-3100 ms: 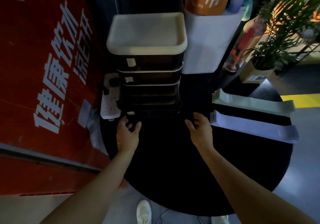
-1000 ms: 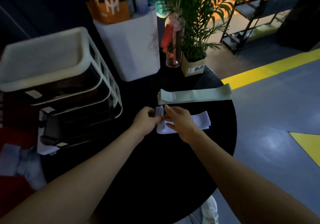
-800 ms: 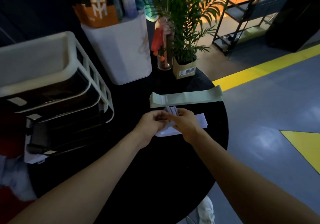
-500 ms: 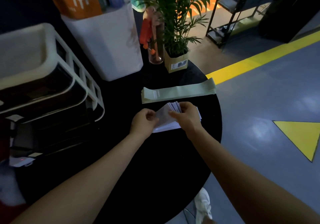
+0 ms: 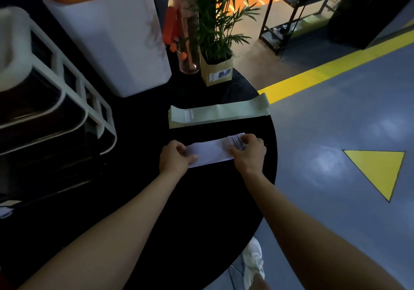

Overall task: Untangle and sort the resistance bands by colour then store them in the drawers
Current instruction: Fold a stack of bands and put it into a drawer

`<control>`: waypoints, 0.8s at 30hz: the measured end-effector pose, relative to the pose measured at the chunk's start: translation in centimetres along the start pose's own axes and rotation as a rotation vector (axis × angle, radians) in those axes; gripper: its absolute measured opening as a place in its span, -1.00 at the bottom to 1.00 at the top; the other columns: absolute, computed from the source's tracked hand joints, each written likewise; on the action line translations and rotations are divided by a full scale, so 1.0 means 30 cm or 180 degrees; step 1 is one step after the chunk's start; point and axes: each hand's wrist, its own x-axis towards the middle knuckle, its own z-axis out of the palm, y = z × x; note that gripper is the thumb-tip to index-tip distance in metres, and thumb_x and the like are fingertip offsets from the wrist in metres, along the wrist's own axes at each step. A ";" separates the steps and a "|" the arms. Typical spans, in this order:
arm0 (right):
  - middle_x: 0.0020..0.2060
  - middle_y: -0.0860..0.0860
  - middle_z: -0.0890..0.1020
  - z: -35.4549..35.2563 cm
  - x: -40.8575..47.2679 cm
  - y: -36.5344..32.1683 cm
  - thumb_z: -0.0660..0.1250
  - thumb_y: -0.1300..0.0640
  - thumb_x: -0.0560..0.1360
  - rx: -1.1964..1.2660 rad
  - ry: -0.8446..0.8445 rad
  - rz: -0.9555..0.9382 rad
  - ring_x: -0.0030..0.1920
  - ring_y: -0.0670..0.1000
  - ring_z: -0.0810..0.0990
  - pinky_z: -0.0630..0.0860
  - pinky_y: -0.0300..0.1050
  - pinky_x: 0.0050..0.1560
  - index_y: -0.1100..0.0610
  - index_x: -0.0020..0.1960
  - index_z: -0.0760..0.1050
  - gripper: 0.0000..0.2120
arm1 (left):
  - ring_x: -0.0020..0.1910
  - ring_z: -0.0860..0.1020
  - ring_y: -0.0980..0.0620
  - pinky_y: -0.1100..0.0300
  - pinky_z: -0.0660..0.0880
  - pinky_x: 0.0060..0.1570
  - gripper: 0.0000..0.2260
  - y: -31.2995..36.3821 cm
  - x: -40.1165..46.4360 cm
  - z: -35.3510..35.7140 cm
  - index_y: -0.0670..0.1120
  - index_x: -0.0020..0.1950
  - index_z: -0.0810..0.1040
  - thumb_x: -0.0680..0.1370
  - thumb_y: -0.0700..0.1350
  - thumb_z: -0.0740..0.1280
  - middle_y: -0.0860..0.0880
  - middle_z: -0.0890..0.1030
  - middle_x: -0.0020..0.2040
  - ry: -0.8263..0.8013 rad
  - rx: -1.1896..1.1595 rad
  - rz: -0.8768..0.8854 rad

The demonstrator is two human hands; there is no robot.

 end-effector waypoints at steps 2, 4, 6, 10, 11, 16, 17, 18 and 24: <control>0.19 0.16 0.37 -0.014 0.005 0.024 0.43 0.10 0.43 -0.0092 -0.0079 0.0137 0.23 0.17 0.33 0.32 -0.05 0.20 0.18 0.27 0.40 -0.54 | -0.06 0.48 -0.06 0.16 0.34 -0.12 -0.67 -0.015 0.005 0.010 -0.15 -0.01 0.40 0.40 -0.13 0.50 -0.10 0.49 -0.01 0.0008 0.0007 -0.0166; 0.24 0.16 0.34 -0.022 0.013 0.049 0.47 0.07 0.40 0.0112 -0.0172 0.0301 0.25 0.18 0.36 0.36 -0.02 0.18 0.18 0.34 0.31 -0.40 | 0.02 0.49 -0.08 0.15 0.36 -0.07 -0.58 -0.024 0.010 0.015 -0.16 0.13 0.40 0.40 -0.09 0.50 -0.13 0.50 0.11 -0.0049 -0.0030 -0.0305; 0.30 0.17 0.34 -0.024 0.017 0.060 0.49 0.04 0.38 0.0347 -0.0264 0.0441 0.25 0.19 0.41 0.39 0.01 0.19 0.20 0.41 0.20 -0.26 | 0.13 0.50 -0.12 0.15 0.39 0.00 -0.49 -0.028 0.022 0.015 -0.19 0.26 0.40 0.41 -0.06 0.49 -0.14 0.50 0.19 -0.0186 -0.0047 -0.0377; 0.17 0.17 0.49 -0.026 0.024 0.055 0.48 0.07 0.40 0.0448 -0.0514 0.0463 0.10 0.11 0.52 0.46 -0.11 0.05 0.27 0.38 0.26 -0.32 | 0.10 0.55 -0.13 0.07 0.49 0.08 -0.52 -0.037 0.047 0.009 -0.20 0.27 0.47 0.43 -0.05 0.48 -0.15 0.57 0.17 -0.0432 0.0058 -0.0348; 0.05 0.14 0.52 -0.028 0.023 0.053 0.47 0.08 0.41 0.0434 -0.0552 0.0432 -0.03 0.06 0.53 0.46 -0.18 -0.09 0.28 0.30 0.34 -0.43 | 0.10 0.56 -0.13 0.05 0.49 0.10 -0.52 -0.038 0.047 0.010 -0.20 0.27 0.48 0.43 -0.06 0.47 -0.15 0.58 0.17 -0.0465 0.0050 -0.0321; -0.20 0.11 0.55 -0.027 0.044 0.061 0.47 0.14 0.40 0.0612 -0.0694 0.0402 -0.23 0.04 0.52 0.46 -0.16 -0.26 0.30 0.05 0.51 -0.68 | 0.11 0.56 -0.12 0.07 0.48 0.11 -0.57 -0.031 0.043 0.013 -0.22 0.28 0.48 0.47 -0.11 0.44 -0.15 0.58 0.17 -0.0616 -0.0144 -0.0239; -0.19 0.13 0.55 -0.029 0.050 0.059 0.47 0.16 0.40 0.0634 -0.0750 0.0422 -0.20 0.06 0.54 0.49 -0.11 -0.19 0.29 0.04 0.52 -0.70 | 0.10 0.56 -0.12 0.10 0.47 0.07 -0.60 -0.028 0.044 0.013 -0.22 0.27 0.49 0.47 -0.12 0.43 -0.15 0.58 0.16 -0.0641 -0.0162 -0.0229; -0.18 0.14 0.56 -0.029 0.057 0.059 0.47 0.17 0.40 0.0635 -0.0807 0.0437 -0.19 0.07 0.55 0.52 -0.06 -0.14 0.29 0.04 0.52 -0.71 | 0.09 0.56 -0.12 0.13 0.45 0.04 -0.62 -0.028 0.044 0.015 -0.22 0.26 0.49 0.48 -0.14 0.42 -0.16 0.59 0.15 -0.0650 -0.0171 -0.0222; -0.23 0.15 0.56 -0.036 0.070 0.062 0.48 0.20 0.38 0.0719 -0.1085 0.0527 -0.12 0.18 0.59 0.57 0.11 0.03 0.34 0.02 0.54 -0.70 | 0.16 0.52 -0.09 0.15 0.41 0.04 -0.59 -0.042 0.040 0.027 -0.18 0.33 0.42 0.51 -0.16 0.38 -0.15 0.54 0.22 -0.0692 -0.0174 -0.0164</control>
